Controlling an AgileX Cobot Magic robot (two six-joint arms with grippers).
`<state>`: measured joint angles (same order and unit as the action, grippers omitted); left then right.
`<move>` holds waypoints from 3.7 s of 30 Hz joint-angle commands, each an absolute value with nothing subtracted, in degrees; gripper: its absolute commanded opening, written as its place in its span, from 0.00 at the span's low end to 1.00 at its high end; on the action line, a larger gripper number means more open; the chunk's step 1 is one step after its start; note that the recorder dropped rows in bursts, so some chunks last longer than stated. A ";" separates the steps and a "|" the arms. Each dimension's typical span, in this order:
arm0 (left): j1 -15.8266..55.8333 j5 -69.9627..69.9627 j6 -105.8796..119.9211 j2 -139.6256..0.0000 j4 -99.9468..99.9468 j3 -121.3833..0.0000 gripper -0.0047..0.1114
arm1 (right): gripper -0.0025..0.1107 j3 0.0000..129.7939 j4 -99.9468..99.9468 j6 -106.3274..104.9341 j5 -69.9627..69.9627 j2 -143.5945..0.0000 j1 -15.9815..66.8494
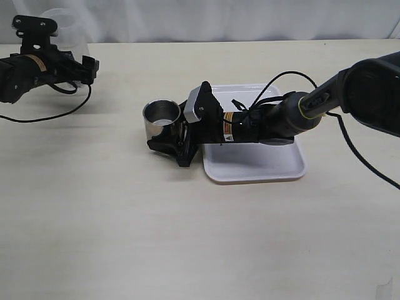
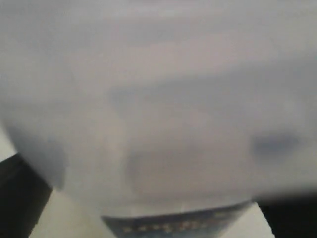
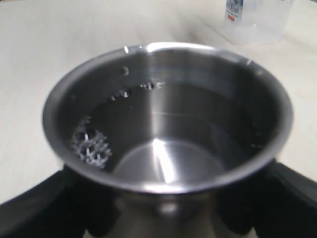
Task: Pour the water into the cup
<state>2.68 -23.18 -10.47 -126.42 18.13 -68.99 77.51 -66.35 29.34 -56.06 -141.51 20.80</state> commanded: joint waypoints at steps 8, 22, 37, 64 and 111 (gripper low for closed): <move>2.67 -29.39 -10.61 -123.05 18.35 -60.42 0.90 | 0.06 77.51 -67.96 29.99 -54.28 -141.85 20.80; 2.56 -33.73 -9.94 -110.03 17.06 -45.50 0.90 | 0.06 77.51 -67.96 29.99 -54.28 -141.85 20.80; 2.56 -24.54 -12.58 -74.79 14.33 -31.20 0.90 | 0.06 77.51 -67.96 30.10 -54.28 -141.85 20.80; 2.56 -9.58 -13.78 -22.65 14.29 -28.05 0.90 | 0.06 77.51 -67.96 30.21 -54.28 -141.85 20.80; 2.56 4.45 8.91 0.00 -3.83 -10.18 0.90 | 0.06 77.51 -67.96 30.24 -54.28 -141.85 20.80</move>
<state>2.68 4.69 8.59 -0.36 -3.22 -11.34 77.51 -66.57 29.44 -56.06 -141.51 20.80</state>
